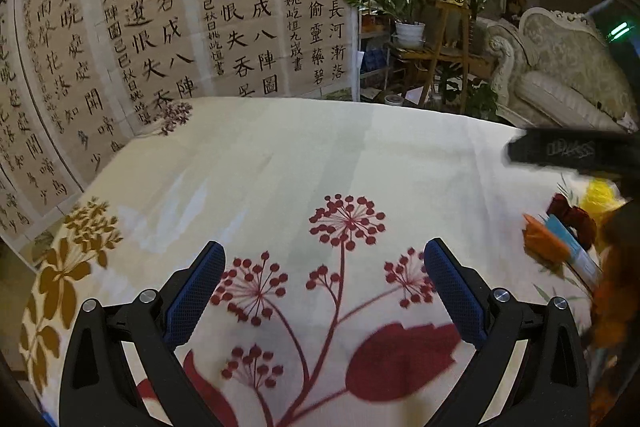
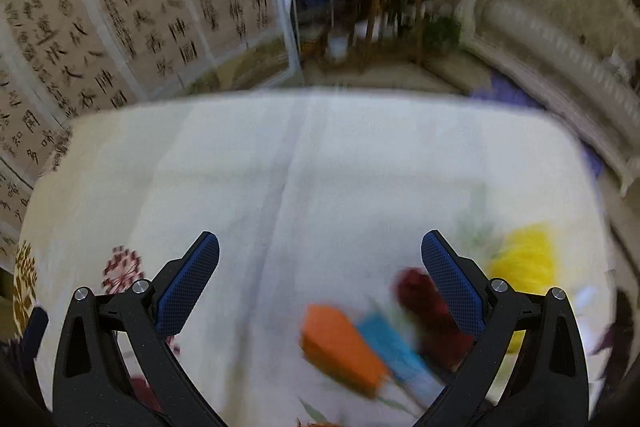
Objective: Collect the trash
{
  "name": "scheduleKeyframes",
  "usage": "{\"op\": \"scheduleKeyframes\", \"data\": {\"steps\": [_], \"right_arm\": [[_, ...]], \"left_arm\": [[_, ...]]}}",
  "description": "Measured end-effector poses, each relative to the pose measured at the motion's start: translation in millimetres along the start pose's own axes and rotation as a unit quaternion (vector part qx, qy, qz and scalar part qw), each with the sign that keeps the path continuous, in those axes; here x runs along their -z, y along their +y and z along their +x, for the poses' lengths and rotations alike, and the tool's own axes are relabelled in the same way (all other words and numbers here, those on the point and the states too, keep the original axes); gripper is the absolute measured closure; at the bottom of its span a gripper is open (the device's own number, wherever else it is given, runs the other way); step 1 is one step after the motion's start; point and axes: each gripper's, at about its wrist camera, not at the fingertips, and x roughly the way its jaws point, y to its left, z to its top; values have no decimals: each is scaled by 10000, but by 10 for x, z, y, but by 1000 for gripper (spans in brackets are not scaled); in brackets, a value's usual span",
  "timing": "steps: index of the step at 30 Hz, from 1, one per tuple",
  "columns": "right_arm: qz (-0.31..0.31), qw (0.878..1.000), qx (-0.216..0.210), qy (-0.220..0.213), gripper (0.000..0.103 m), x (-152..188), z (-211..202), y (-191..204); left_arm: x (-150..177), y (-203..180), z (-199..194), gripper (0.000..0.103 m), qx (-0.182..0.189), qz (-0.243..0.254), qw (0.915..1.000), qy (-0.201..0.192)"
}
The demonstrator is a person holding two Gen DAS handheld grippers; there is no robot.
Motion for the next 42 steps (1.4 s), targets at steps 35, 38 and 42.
{"op": "scheduleKeyframes", "data": {"steps": [35,38,42], "right_arm": [[251,9719,1379,-1890,4,1759,-1781,-1694],[254,9709,1404,-1922,4,1792,-1815,-1719],[274,9699,1396,-1975,4,1841,-1875,-1770]], "left_arm": [[532,-1357,-1213,6,935,337,9936,-542],[520,-1390,-1226,6,987,346,9931,-525],[563,-1445,-1236,6,919,437,9936,-498]]}}
